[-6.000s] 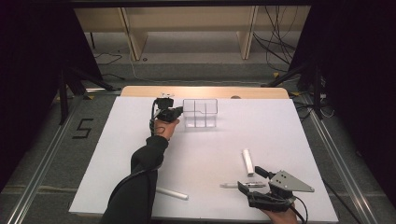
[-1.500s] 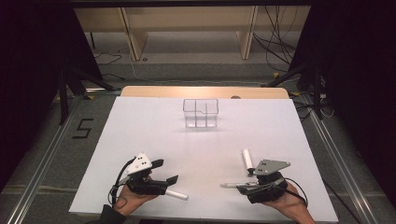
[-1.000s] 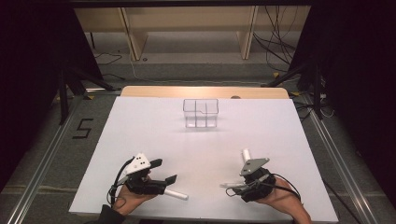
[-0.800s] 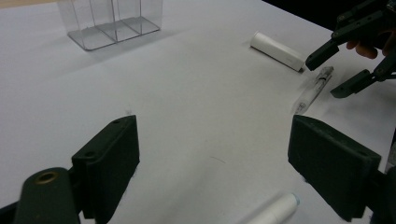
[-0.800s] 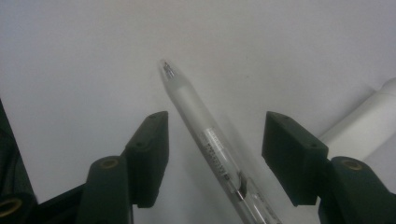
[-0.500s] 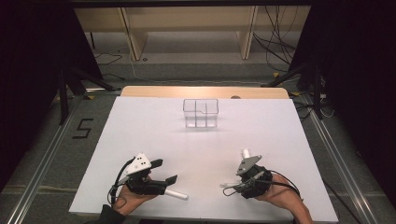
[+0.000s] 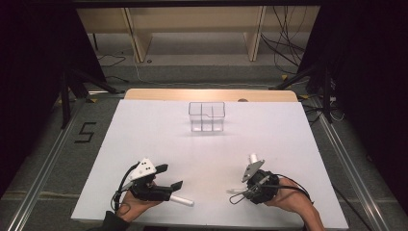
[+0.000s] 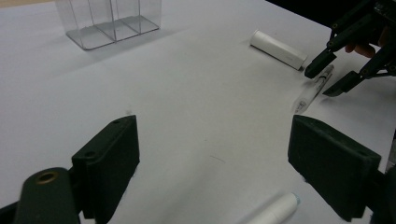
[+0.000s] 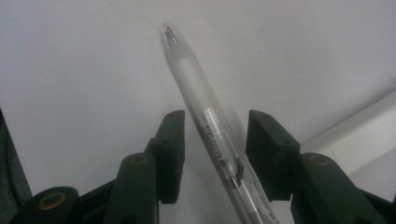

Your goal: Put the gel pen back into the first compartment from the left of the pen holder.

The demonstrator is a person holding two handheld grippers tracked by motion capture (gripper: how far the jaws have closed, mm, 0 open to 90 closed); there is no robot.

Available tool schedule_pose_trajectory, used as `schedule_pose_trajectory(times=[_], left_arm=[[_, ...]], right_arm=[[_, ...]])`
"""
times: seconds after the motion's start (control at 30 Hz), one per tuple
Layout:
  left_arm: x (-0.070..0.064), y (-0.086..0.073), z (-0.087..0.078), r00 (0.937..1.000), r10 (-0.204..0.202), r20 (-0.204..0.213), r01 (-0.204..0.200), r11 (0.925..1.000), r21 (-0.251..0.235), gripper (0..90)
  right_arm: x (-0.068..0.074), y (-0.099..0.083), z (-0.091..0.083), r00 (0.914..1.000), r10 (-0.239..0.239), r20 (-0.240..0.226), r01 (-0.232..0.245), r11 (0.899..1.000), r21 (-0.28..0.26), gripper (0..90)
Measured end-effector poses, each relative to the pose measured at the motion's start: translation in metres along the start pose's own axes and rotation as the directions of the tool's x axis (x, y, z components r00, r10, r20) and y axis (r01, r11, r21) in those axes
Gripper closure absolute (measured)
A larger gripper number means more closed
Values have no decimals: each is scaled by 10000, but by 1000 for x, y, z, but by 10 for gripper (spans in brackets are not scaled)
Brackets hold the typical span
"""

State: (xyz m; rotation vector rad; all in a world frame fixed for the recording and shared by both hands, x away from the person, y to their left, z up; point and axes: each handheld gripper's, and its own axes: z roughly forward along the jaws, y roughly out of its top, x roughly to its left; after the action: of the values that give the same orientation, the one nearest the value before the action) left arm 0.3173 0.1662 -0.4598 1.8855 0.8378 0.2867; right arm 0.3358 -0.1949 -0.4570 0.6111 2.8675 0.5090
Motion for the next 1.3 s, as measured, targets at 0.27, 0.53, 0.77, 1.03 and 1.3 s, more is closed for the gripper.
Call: schedule_pose_trajectory(times=[0.27,0.53,0.77,1.03,1.3], left_arm=[[0,0,0,10000,-10,10,10,10000,-3,162],[0,0,1,10000,25,29,-25,10000,52,162],[0,0,1,10000,2,27,-2,10000,23,162],[-1,0,1,10000,31,45,-31,10000,58,162],[0,0,0,10000,59,50,-59,10000,51,162]], right_arm=[[-4,1,3,9995,-96,-292,103,9996,259,612],[-4,8,4,9980,-327,-538,366,9966,743,664],[-5,16,6,9942,-796,-729,879,9891,1183,695],[-5,16,6,9916,-976,-854,1074,9870,1192,726],[-4,16,5,9893,-1124,-930,1232,9851,1198,770]])
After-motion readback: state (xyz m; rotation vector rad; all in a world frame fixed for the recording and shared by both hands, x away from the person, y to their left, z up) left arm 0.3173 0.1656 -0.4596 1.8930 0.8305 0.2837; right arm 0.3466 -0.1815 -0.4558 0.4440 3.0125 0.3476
